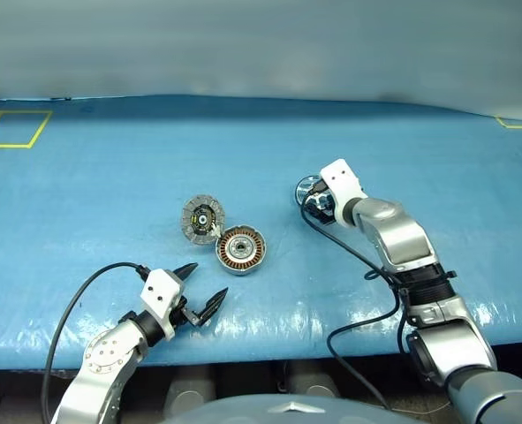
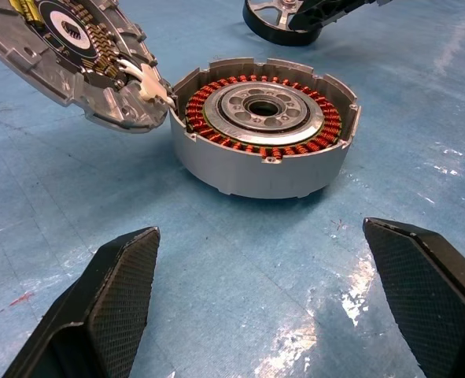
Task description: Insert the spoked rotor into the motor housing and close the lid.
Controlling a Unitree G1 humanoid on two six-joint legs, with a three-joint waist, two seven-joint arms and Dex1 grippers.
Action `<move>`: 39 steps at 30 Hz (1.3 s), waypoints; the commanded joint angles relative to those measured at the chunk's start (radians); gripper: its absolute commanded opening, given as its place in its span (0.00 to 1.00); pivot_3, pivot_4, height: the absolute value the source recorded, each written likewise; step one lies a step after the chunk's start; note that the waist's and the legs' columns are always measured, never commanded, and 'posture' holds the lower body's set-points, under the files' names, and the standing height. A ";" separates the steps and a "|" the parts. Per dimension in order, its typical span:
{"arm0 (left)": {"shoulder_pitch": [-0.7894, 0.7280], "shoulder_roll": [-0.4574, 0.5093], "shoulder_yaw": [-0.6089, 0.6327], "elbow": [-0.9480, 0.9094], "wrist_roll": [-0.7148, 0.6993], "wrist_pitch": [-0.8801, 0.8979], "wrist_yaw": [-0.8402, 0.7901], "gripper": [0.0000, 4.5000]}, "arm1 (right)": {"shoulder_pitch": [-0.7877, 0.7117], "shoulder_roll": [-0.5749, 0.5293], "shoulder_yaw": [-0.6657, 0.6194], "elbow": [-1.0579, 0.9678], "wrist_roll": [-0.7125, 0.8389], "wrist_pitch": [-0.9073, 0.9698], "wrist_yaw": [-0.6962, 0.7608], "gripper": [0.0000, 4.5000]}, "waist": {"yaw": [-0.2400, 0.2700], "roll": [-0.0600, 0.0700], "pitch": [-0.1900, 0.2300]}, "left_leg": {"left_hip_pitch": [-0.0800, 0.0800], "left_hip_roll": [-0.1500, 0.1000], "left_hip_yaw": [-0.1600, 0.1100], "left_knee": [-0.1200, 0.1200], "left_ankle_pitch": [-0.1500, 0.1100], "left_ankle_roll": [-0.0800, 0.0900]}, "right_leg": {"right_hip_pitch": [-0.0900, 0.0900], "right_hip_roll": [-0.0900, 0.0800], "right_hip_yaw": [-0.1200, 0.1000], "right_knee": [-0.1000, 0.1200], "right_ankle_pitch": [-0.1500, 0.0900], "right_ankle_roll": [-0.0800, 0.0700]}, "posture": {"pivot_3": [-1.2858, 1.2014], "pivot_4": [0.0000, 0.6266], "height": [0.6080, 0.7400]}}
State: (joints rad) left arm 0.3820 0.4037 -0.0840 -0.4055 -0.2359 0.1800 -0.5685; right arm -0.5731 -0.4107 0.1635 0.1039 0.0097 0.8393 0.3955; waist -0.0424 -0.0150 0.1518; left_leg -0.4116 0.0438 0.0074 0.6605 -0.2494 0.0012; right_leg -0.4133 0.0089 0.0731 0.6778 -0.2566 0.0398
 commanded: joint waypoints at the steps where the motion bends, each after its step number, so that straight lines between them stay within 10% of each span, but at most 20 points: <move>1: 0.001 0.000 0.002 -0.018 0.001 -0.022 -0.002 1.00 | -0.019 -0.003 -0.017 -0.012 -0.014 -0.019 -0.013 1.00 | 0.000 0.000 0.000 | 0.000 0.000 0.000 0.000 0.000 0.000 | 0.000 0.000 0.000 0.000 0.000 0.000 | 0.52 0.24 1.00; 10: -0.002 0.005 0.002 -0.017 0.003 -0.020 -0.003 1.00 | -0.017 0.000 -0.017 -0.010 -0.010 -0.031 -0.008 1.00 | 0.000 0.000 0.000 | 0.000 0.000 0.000 0.000 0.000 0.000 | 0.000 0.000 0.000 0.000 0.000 0.000 | 0.52 0.24 1.00; 15: -0.003 0.006 0.002 -0.018 0.002 -0.020 -0.006 1.00 | -0.017 0.005 -0.015 -0.017 -0.009 -0.031 -0.008 0.73 | 0.000 0.000 0.000 | 0.000 0.000 0.000 0.000 0.000 0.000 | 0.000 0.000 0.000 0.000 0.000 0.000 | 0.52 0.24 1.00; 33: -0.008 0.007 0.001 -0.020 0.002 -0.016 -0.005 1.00 | -0.039 0.049 -0.040 0.099 0.017 -0.029 0.007 0.73 | -0.002 0.000 0.000 | 0.001 0.000 0.000 0.001 0.000 0.000 | 0.001 0.000 0.000 0.000 0.000 0.001 | 0.52 0.24 1.00; 39: -0.002 0.003 0.002 -0.023 0.002 -0.015 0.001 1.00 | -0.037 0.082 -0.073 0.127 0.027 -0.030 -0.017 0.38 | -0.002 0.000 0.000 | 0.001 0.000 0.000 0.001 0.000 0.000 | 0.001 0.000 0.000 0.000 0.000 0.001 | 0.52 0.24 1.00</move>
State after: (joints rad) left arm 0.3768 0.4051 -0.0846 -0.4056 -0.2357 0.1801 -0.5680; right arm -0.6078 -0.3373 0.1026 0.2225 0.0307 0.8072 0.3838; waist -0.0448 -0.0151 0.1515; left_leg -0.4108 0.0440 0.0077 0.6614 -0.2494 0.0012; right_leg -0.4122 0.0091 0.0733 0.6779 -0.2561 0.0405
